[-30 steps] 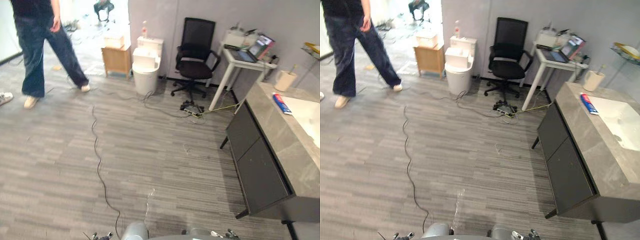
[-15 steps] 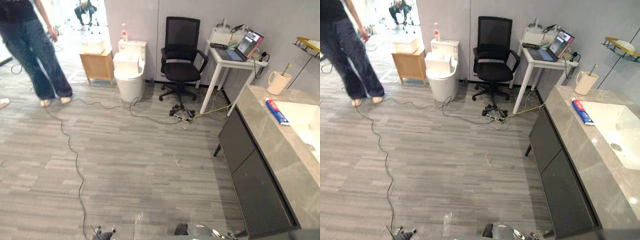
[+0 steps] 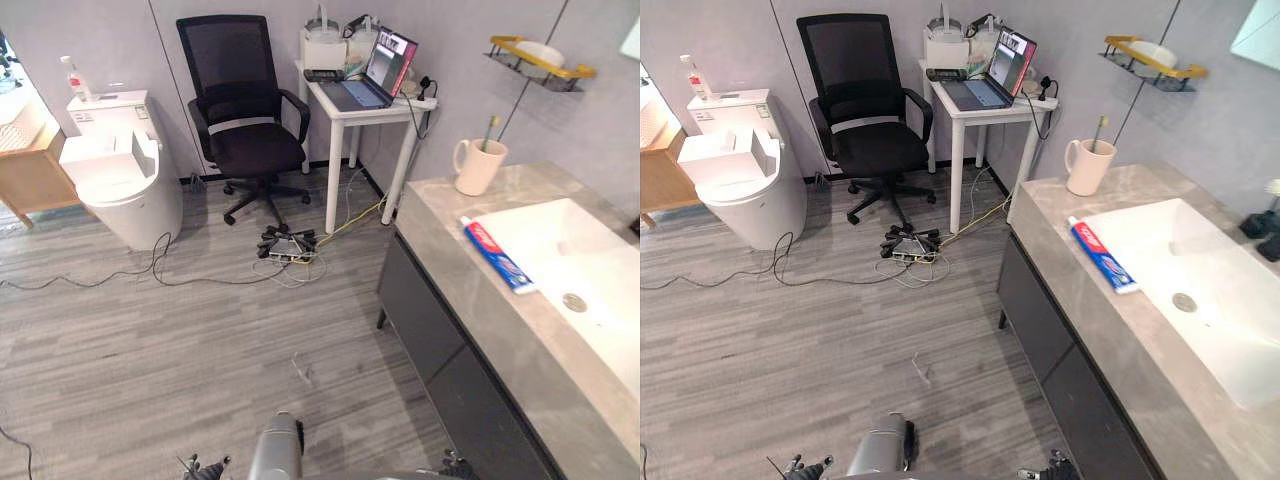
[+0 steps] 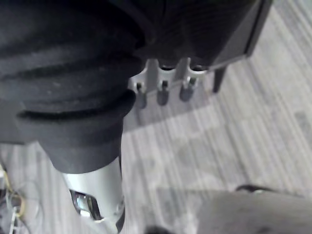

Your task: Organize washtable

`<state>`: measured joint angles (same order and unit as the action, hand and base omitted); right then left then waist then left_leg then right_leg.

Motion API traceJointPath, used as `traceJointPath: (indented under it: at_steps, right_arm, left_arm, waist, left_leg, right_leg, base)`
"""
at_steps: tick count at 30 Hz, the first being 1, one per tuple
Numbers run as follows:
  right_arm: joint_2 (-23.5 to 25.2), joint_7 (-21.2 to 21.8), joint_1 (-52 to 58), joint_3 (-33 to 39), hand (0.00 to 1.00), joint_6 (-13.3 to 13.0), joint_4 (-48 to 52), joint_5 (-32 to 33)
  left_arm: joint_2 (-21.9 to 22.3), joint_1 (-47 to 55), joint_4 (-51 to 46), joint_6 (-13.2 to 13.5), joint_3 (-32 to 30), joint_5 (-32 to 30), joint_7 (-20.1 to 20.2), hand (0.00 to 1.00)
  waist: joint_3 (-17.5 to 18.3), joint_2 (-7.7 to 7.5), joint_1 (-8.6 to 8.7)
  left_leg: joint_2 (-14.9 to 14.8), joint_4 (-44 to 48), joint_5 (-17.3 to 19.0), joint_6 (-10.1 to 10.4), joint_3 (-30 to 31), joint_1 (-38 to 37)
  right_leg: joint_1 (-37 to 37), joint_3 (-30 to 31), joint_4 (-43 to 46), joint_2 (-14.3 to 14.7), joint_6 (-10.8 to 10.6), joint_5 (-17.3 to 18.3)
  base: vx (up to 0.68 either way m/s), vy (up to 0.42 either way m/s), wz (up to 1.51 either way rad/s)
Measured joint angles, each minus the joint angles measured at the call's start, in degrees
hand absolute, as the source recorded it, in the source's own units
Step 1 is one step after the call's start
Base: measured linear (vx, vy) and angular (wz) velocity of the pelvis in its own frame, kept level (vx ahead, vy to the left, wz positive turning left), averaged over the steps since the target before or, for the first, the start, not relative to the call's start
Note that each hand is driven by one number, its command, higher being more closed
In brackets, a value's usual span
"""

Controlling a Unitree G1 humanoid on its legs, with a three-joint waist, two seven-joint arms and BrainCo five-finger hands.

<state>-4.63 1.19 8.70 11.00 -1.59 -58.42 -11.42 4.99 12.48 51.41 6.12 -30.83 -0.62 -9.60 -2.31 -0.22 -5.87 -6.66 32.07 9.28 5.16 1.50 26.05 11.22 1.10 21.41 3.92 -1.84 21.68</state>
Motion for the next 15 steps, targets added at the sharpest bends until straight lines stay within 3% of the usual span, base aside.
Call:
traceJointPath:
  at_steps: [1,2,3,5,7,10,11,12,13,14,15]
  right_arm:
    - [-0.41,0.13,0.54,0.19,0.0,-0.1,0.75,-0.23]
    - [1.42,0.03,0.26,0.28,0.0,-0.22,1.21,-0.65]
    - [2.49,0.28,0.32,0.85,0.0,-0.36,1.62,-1.02]
    - [3.1,0.62,-0.24,1.33,0.0,-0.36,1.66,-1.05]
    - [2.94,0.61,-0.2,1.5,0.0,-0.47,2.12,-0.8]
    - [3.46,0.22,-1.01,1.47,0.0,-0.78,3.0,-0.05]
    - [3.63,0.19,-1.13,1.51,0.0,-0.81,3.05,0.16]
    - [3.72,0.2,-1.31,1.48,0.0,-0.8,3.05,0.5]
    - [3.66,0.09,-1.38,1.44,0.0,-0.79,3.1,1.18]
    - [3.8,0.1,-1.41,1.46,0.0,-0.77,3.07,1.62]
    - [3.14,0.23,-1.71,1.44,0.0,-0.62,3.05,2.29]
  left_arm:
    - [0.21,0.19,1.09,-0.02,0.51,-0.03,-0.26,0.0]
    - [-1.79,0.26,2.13,0.03,0.9,0.01,-0.56,0.0]
    - [-3.56,-0.76,2.62,0.01,1.61,-0.06,-0.51,0.0]
    - [-4.29,-1.59,3.53,-0.24,1.5,-0.25,-0.47,0.0]
    - [-4.26,-1.23,4.01,-0.5,1.26,-0.79,-0.46,0.0]
    - [-4.12,-1.23,4.99,-0.7,1.06,-1.79,-0.32,0.0]
    - [-4.13,-1.14,5.13,-0.72,1.11,-2.1,-0.28,0.0]
    - [-4.16,-0.99,5.31,-0.73,0.98,-2.37,-0.11,0.0]
    - [-4.25,-0.66,5.27,-0.73,0.81,-2.64,0.41,0.0]
    - [-4.38,-0.65,5.25,-0.74,0.67,-2.93,0.81,0.0]
    - [-2.99,-1.11,5.13,-0.9,0.59,-2.98,0.86,0.0]
  waist:
    - [0.31,0.69,-0.81]
    - [0.33,-1.29,-0.99]
    - [-0.26,-4.19,0.67]
    - [-0.93,-4.98,0.87]
    - [-1.17,-4.12,2.24]
    - [-1.12,-3.16,1.9]
    - [-1.09,-3.06,2.03]
    - [-1.06,-3.01,2.24]
    - [-0.99,-3.11,3.35]
    - [-1.04,-3.24,3.57]
    - [-1.29,-0.49,3.25]
  left_leg:
    - [-0.64,0.2,-3.12,-1.16,-0.73,-1.08]
    - [0.96,3.25,0.16,-3.42,-3.4,-2.77]
    - [3.14,4.48,3.1,-5.1,-5.15,-5.05]
    - [3.53,5.31,6.36,-6.38,-7.45,-9.33]
    - [1.77,2.45,8.7,-7.11,-10.02,-16.61]
    - [-1.62,-5.44,9.11,-5.86,-16.77,-26.16]
    - [-1.78,-6.04,9.28,-5.47,-18.14,-27.37]
    - [-1.81,-5.45,10.05,-4.16,-19.88,-28.77]
    - [-1.89,-2.04,11.63,-1.75,-20.85,-28.96]
    - [-1.95,2.05,12.22,-0.83,-20.44,-28.41]
    - [-4.57,14.4,11.52,-0.93,-16.98,-23.4]
  right_leg:
    - [-1.16,0.65,5.32,-0.21,-0.73,0.85]
    - [-5.92,0.77,19.38,-3.51,-0.69,0.62]
    - [-11.02,0.45,32.63,-7.26,1.02,-5.08]
    - [-15.71,0.15,42.64,-9.42,1.39,-6.03]
    - [-19.15,-5.13,41.93,-10.6,1.76,-3.78]
    - [-22.9,-19.41,24.72,-10.79,1.12,-3.06]
    - [-23.02,-20.64,21.66,-10.53,1.71,-3.39]
    - [-22.87,-20.29,16.14,-9.51,4.37,-5.78]
    - [-22.07,-19.17,12.85,-8.89,4.61,-8.96]
    - [-21.59,-18.51,11.72,-8.51,5.45,-8.44]
    - [-20.81,-17.04,11.31,-6.36,5.73,-6.39]
  base:
    - [0.78,0.391,-1.16]
    - [0.63,0.284,-0.69]
    - [0.6,0.247,-0.4]
    - [0.45,0.182,-0.39]
    - [0.45,0.207,-0.63]
    - [0.34,0.146,-1.02]
    - [0.3,0.088,-1.13]
    - [0.3,0.039,-0.77]
    - [0.31,0.016,-0.56]
    - [0.33,-0.016,-0.44]
    - [0.3,0.013,-0.72]
